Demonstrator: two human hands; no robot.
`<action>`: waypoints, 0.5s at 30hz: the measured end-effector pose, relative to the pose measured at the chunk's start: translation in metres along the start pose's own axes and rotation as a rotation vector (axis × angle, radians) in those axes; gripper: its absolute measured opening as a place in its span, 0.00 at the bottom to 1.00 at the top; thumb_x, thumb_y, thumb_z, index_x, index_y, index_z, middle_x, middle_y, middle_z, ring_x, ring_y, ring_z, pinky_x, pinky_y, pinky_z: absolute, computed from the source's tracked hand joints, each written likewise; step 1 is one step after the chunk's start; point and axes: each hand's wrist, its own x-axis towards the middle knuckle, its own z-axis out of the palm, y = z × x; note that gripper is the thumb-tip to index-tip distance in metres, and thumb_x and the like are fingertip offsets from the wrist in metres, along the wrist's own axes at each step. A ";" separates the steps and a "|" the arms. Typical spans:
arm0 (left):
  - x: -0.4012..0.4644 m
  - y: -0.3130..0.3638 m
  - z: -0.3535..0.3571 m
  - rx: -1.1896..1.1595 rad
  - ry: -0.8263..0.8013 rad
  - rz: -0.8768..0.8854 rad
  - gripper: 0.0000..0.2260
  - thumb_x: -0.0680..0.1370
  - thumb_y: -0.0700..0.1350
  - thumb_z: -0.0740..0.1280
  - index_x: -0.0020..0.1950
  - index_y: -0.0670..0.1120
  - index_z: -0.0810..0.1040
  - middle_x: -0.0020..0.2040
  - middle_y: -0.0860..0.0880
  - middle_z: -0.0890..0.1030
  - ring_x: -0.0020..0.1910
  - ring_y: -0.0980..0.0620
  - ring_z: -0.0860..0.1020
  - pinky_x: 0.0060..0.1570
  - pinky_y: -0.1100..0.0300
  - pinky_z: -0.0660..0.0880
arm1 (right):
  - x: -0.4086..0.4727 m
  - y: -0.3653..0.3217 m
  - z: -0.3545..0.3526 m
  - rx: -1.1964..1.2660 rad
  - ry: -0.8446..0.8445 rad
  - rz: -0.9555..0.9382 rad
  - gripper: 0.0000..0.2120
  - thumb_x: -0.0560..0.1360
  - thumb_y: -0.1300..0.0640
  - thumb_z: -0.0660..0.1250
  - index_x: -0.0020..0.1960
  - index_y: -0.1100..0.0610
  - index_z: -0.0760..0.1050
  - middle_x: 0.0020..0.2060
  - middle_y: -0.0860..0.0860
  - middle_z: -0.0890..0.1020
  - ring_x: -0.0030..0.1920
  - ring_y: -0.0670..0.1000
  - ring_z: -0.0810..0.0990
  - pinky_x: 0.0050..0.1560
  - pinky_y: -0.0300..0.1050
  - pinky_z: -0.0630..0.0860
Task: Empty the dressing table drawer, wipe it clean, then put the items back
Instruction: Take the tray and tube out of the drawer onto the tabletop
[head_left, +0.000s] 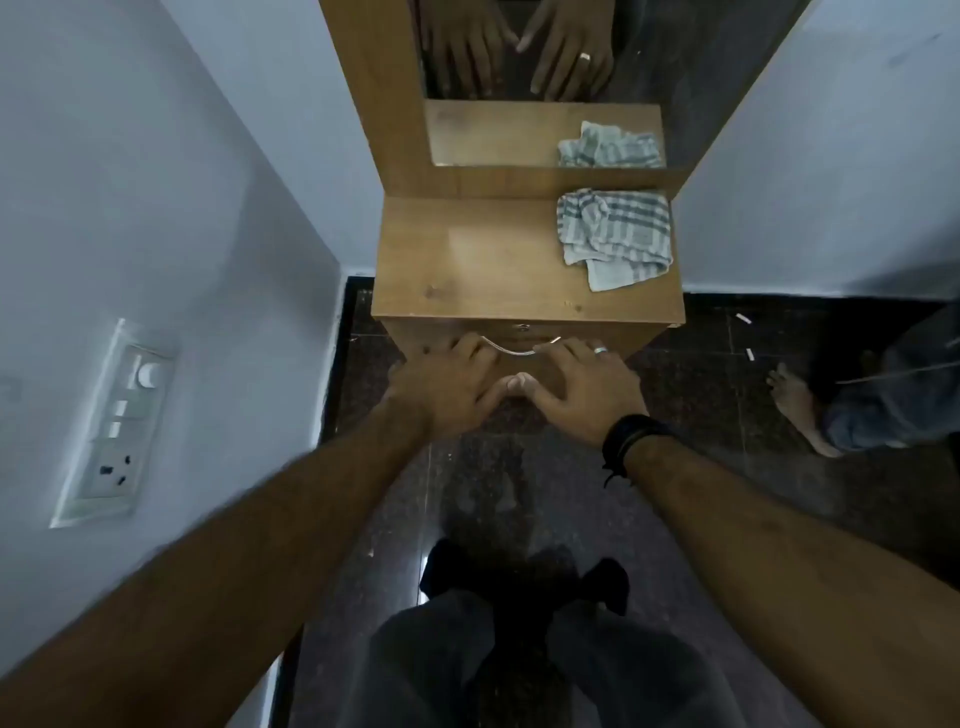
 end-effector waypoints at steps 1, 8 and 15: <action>0.005 0.001 0.009 0.016 -0.011 0.012 0.28 0.82 0.65 0.48 0.69 0.47 0.71 0.70 0.46 0.71 0.64 0.42 0.73 0.58 0.41 0.74 | 0.002 0.003 0.008 -0.010 -0.026 -0.007 0.31 0.78 0.31 0.52 0.70 0.50 0.73 0.64 0.50 0.77 0.63 0.59 0.75 0.61 0.56 0.74; 0.050 0.001 0.060 0.069 0.013 0.023 0.23 0.82 0.57 0.56 0.76 0.49 0.66 0.75 0.49 0.67 0.72 0.44 0.66 0.65 0.41 0.69 | 0.034 0.023 0.052 -0.069 -0.091 -0.044 0.24 0.82 0.45 0.57 0.76 0.48 0.65 0.74 0.47 0.69 0.64 0.61 0.75 0.64 0.55 0.72; 0.055 0.007 0.085 0.101 0.087 -0.003 0.25 0.80 0.55 0.59 0.76 0.49 0.66 0.74 0.50 0.68 0.73 0.46 0.63 0.63 0.39 0.70 | 0.036 0.021 0.075 -0.102 -0.028 -0.026 0.24 0.80 0.50 0.59 0.76 0.49 0.66 0.74 0.46 0.69 0.65 0.60 0.72 0.65 0.55 0.72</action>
